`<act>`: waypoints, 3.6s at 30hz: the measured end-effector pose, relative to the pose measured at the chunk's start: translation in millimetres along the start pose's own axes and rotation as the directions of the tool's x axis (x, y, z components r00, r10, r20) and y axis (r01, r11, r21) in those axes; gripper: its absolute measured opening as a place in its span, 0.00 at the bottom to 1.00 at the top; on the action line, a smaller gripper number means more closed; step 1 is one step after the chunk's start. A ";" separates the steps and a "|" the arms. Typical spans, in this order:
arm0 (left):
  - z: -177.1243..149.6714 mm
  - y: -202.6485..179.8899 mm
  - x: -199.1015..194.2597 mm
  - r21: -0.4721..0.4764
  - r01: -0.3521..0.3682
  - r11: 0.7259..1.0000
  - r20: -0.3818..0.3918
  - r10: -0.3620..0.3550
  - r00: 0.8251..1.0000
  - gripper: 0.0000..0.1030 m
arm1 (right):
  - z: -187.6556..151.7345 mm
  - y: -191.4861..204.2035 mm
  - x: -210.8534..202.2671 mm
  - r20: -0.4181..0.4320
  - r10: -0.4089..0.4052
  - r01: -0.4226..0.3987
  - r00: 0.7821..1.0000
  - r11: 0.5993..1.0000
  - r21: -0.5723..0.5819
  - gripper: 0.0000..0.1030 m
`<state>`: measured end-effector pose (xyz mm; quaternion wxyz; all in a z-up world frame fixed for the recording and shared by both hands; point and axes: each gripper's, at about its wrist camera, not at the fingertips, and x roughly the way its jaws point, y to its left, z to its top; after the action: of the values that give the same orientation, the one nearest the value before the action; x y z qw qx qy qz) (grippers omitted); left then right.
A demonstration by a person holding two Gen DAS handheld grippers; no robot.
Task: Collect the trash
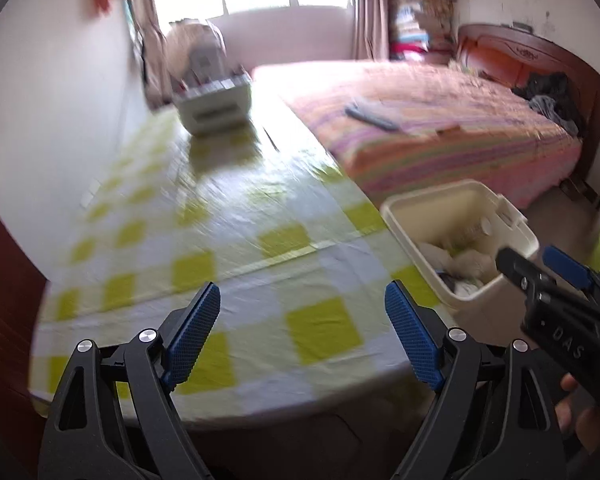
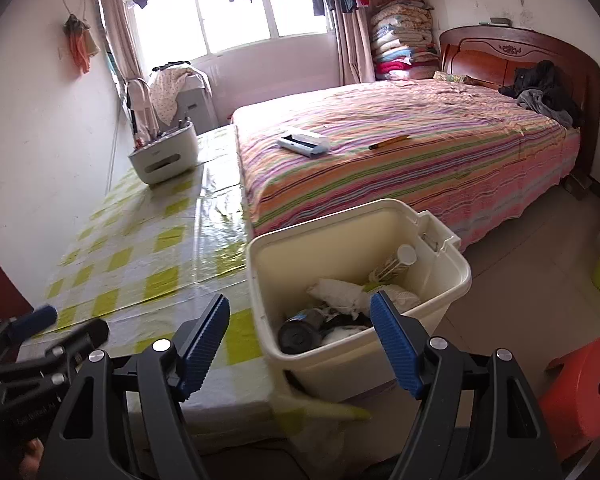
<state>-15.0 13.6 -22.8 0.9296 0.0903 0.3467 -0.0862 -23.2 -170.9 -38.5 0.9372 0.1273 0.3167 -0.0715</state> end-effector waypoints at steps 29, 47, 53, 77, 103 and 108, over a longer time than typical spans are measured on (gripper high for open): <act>-15.7 12.3 0.8 -0.022 0.033 0.999 -0.136 -0.035 0.990 0.86 | -13.2 37.0 -5.0 -0.055 -0.027 0.023 0.998 0.998 -0.063 0.69; -12.5 25.1 5.5 -0.053 -0.020 0.998 -0.124 0.013 0.992 0.86 | -11.9 48.4 7.0 -0.077 -0.011 0.004 0.997 0.996 -0.088 0.69; -10.5 30.0 9.0 -0.076 -0.037 0.996 -0.115 0.028 0.993 0.86 | -11.4 48.8 12.5 -0.088 -0.007 -0.001 0.996 0.996 -0.086 0.69; -7.4 27.9 22.1 -0.037 -0.109 0.993 -0.103 0.104 0.989 0.86 | -13.4 40.9 32.7 -0.131 0.020 -0.028 0.991 0.998 -0.058 0.69; -10.1 14.4 27.9 0.025 -0.083 0.996 -0.132 0.085 0.988 0.86 | -16.7 36.2 40.8 -0.154 0.030 -0.038 0.988 0.998 -0.051 0.69; -10.3 14.0 29.9 0.027 -0.082 0.996 -0.142 0.085 0.986 0.86 | -16.8 35.7 42.8 -0.158 0.030 -0.039 0.987 0.998 -0.050 0.69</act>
<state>3.8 26.6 -48.7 0.9041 0.1205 0.4077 -0.0443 8.6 -134.3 -70.7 0.9134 0.1132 0.3892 -0.0365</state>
